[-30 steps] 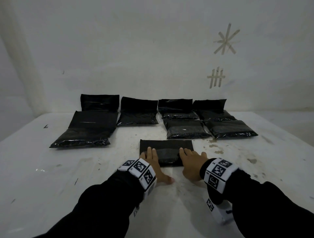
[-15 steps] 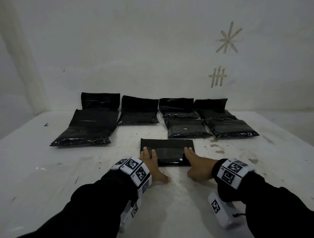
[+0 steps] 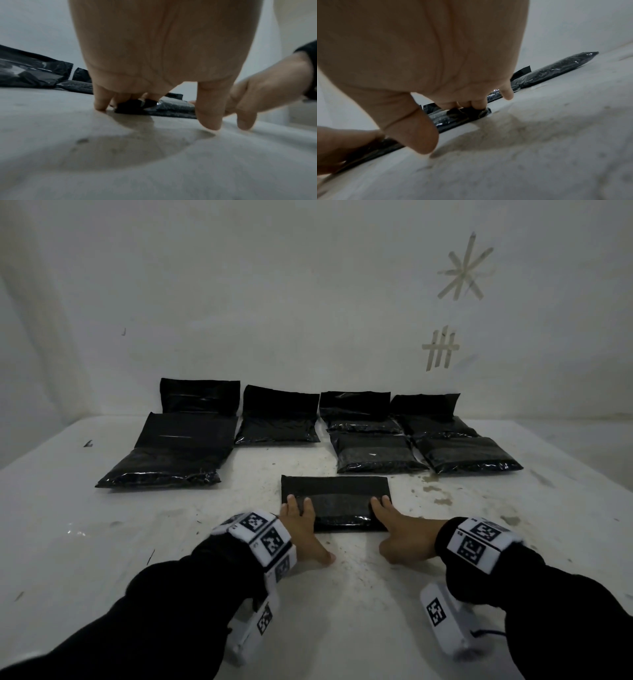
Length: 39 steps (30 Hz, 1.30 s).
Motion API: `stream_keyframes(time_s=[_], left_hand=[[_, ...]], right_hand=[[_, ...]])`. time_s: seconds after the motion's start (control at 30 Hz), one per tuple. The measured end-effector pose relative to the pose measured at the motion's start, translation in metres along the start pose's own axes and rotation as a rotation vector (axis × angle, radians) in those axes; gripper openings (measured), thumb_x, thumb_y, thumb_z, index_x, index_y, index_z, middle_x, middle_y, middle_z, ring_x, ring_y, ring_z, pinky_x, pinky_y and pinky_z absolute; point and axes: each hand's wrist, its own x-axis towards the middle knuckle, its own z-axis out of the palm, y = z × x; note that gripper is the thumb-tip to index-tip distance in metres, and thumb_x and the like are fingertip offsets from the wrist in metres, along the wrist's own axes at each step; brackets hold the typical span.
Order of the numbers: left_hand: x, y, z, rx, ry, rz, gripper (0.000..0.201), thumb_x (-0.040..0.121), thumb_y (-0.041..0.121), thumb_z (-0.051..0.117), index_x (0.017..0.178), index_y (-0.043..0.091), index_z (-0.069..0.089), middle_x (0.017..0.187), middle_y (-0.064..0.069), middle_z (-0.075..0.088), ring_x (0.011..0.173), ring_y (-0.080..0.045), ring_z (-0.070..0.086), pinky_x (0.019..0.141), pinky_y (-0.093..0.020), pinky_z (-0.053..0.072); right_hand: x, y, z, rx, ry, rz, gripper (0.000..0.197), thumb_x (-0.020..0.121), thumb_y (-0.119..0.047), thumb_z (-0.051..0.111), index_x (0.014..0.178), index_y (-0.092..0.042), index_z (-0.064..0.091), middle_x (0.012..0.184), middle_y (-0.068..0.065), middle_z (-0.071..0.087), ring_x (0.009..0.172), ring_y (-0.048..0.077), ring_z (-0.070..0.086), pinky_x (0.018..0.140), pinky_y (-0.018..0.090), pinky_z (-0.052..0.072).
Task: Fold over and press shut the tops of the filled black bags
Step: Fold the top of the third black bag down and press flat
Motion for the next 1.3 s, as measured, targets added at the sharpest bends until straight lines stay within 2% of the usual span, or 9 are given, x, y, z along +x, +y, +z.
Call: stream_keyframes(time_s=[0.1,0.33,0.47,0.6,0.73,0.87,1.0,1.13,1.3], left_hand=[[-0.004,-0.014,-0.007,-0.124,-0.048,0.054,0.106,0.088,0.05,0.056,0.146,0.009,-0.023,0.156,-0.007,-0.023,0.147,-0.021,-0.001,0.119,-0.036,0.011],[0.004,-0.017,0.001,-0.001,-0.033,0.051,0.111,0.083,0.062,0.053,0.148,0.009,-0.02,0.154,-0.009,-0.028,0.147,-0.022,-0.007,0.117,-0.034,0.011],[0.003,-0.017,0.002,0.028,-0.01,0.054,0.109,0.083,0.062,0.053,0.148,0.01,-0.018,0.154,-0.01,-0.027,0.147,-0.023,-0.004,0.117,-0.033,0.012],[0.0,-0.021,-0.011,0.021,-0.017,0.052,0.103,0.086,0.056,0.055,0.15,0.014,-0.014,0.157,-0.007,-0.017,0.146,-0.023,0.009,0.116,-0.032,0.019],[-0.002,-0.027,-0.021,-0.026,-0.035,0.068,0.102,0.087,0.05,0.057,0.149,0.012,-0.015,0.159,-0.003,-0.004,0.145,-0.019,0.015,0.116,-0.031,0.017],[0.0,-0.027,-0.008,0.204,-0.005,0.056,0.099,0.086,0.064,0.045,0.15,0.017,-0.014,0.157,0.002,-0.018,0.147,-0.019,0.0,0.116,-0.051,0.006],[0.002,-0.031,-0.002,0.177,0.024,0.04,0.104,0.084,0.068,0.044,0.148,0.017,-0.018,0.158,0.002,-0.016,0.147,-0.018,-0.001,0.114,-0.056,0.004],[0.003,-0.03,-0.002,0.132,0.033,0.016,0.112,0.082,0.067,0.05,0.147,0.011,-0.022,0.157,-0.001,-0.019,0.147,-0.018,-0.005,0.115,-0.056,0.002],[0.007,-0.036,0.003,0.246,0.033,-0.003,0.099,0.086,0.07,0.035,0.149,0.014,-0.017,0.158,0.002,-0.018,0.146,-0.019,-0.011,0.112,-0.061,-0.005]], right_hand=[[-0.002,0.004,-0.002,0.089,0.026,0.004,0.085,0.092,-0.016,0.046,0.15,-0.02,-0.016,0.159,-0.001,-0.013,0.144,0.021,0.019,0.105,0.023,0.028],[0.002,0.004,0.0,-0.013,0.016,0.012,0.083,0.093,-0.019,0.044,0.15,-0.017,-0.015,0.157,0.004,-0.021,0.147,0.02,-0.009,0.118,0.034,0.009],[0.002,0.008,-0.001,0.002,0.012,0.02,0.085,0.092,-0.026,0.045,0.149,-0.025,-0.017,0.158,0.005,-0.019,0.147,0.023,0.007,0.116,0.033,0.02],[-0.001,0.015,-0.009,0.052,0.022,0.035,0.085,0.093,-0.024,0.046,0.148,-0.028,-0.019,0.16,0.007,-0.001,0.136,0.023,0.032,0.106,0.029,0.032],[-0.005,0.017,-0.012,-0.105,-0.009,0.095,0.079,0.093,-0.038,0.041,0.148,-0.034,-0.015,0.158,0.004,-0.015,0.145,0.028,0.016,0.113,0.036,0.022],[-0.012,0.013,-0.012,-0.233,-0.006,0.054,0.073,0.098,-0.042,0.035,0.15,-0.026,-0.014,0.158,0.0,-0.016,0.147,0.026,-0.006,0.116,0.039,0.009],[-0.013,0.012,-0.011,-0.242,0.023,0.088,0.077,0.096,-0.055,0.032,0.149,-0.027,-0.016,0.158,0.006,-0.016,0.146,0.031,-0.006,0.117,0.042,0.004],[-0.004,0.012,-0.003,-0.291,0.039,0.056,0.085,0.092,-0.065,0.03,0.15,-0.021,-0.014,0.158,-0.002,-0.017,0.146,0.022,-0.016,0.117,0.045,-0.002],[0.006,0.017,0.0,-0.328,0.031,0.049,0.094,0.087,-0.072,0.027,0.149,-0.019,-0.018,0.157,-0.005,-0.02,0.146,0.016,-0.015,0.118,0.048,-0.002]])
